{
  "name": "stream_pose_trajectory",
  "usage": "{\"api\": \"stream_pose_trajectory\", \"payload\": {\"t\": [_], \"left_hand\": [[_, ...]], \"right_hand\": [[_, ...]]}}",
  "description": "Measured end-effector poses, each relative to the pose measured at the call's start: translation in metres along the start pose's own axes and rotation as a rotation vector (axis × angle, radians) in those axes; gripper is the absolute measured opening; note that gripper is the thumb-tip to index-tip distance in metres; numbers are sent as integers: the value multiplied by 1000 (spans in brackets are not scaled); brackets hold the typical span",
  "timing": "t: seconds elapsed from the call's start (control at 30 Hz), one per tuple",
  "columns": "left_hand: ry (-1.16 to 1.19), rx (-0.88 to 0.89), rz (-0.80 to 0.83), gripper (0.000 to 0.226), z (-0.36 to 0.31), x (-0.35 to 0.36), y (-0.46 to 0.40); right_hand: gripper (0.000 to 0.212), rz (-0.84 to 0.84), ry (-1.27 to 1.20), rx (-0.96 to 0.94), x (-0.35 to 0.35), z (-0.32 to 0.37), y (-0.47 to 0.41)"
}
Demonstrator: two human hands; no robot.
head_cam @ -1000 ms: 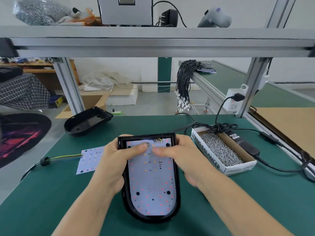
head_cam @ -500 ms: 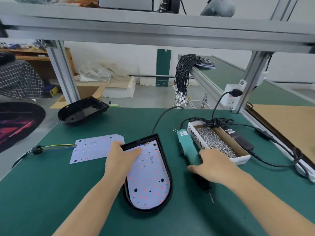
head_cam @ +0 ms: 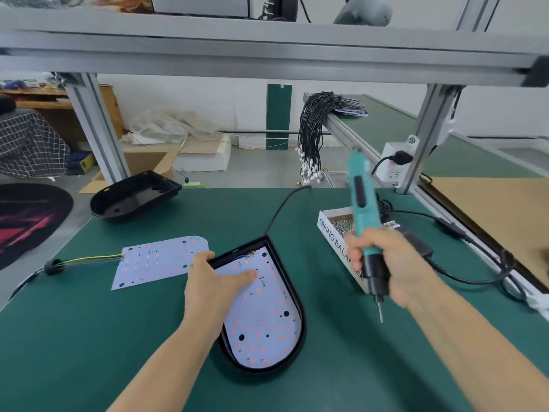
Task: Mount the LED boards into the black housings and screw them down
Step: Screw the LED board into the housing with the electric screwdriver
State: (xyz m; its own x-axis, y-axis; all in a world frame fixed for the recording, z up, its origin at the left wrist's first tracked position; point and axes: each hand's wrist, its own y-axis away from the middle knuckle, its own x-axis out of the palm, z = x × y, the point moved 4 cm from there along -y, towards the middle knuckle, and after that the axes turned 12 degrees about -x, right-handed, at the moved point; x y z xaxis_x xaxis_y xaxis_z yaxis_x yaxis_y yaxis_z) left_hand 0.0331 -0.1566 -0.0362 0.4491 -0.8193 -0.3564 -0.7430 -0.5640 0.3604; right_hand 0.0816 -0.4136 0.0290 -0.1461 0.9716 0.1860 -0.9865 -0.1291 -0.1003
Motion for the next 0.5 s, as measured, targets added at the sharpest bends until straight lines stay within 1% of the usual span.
{"api": "stream_pose_trajectory", "payload": {"t": [0.07, 0.13, 0.2, 0.23, 0.33, 0.37, 0.4, 0.47, 0.5], "left_hand": [[-40, -5, 8, 85, 0, 0, 1], [-180, 14, -18, 82, -1, 0, 3], [-370, 54, -73, 76, -5, -3, 7], [-407, 64, -66, 77, -7, -5, 9], [-347, 45, 29, 93, -17, -12, 12], [-331, 74, 23, 93, -25, -15, 12], [-328, 133, -8, 86, -35, -18, 10], [-317, 302, -75, 65, -64, -17, 3], [-307, 383, -73, 56, -83, -11, 0]], "right_hand": [[40, -20, -44, -174, -11, 25, 0], [38, -32, -91, -283, -25, 42, -2], [33, -34, -115, -306, -38, 48, -2], [30, -39, -112, -297, -44, 47, -2], [25, -47, -91, -282, -57, 37, 2], [24, -51, -97, -293, -61, 34, 4], [23, -53, -105, -314, -65, 31, 6], [25, -45, -100, -366, -70, 30, 8], [28, -42, -90, -384, -71, 31, 9]]}}
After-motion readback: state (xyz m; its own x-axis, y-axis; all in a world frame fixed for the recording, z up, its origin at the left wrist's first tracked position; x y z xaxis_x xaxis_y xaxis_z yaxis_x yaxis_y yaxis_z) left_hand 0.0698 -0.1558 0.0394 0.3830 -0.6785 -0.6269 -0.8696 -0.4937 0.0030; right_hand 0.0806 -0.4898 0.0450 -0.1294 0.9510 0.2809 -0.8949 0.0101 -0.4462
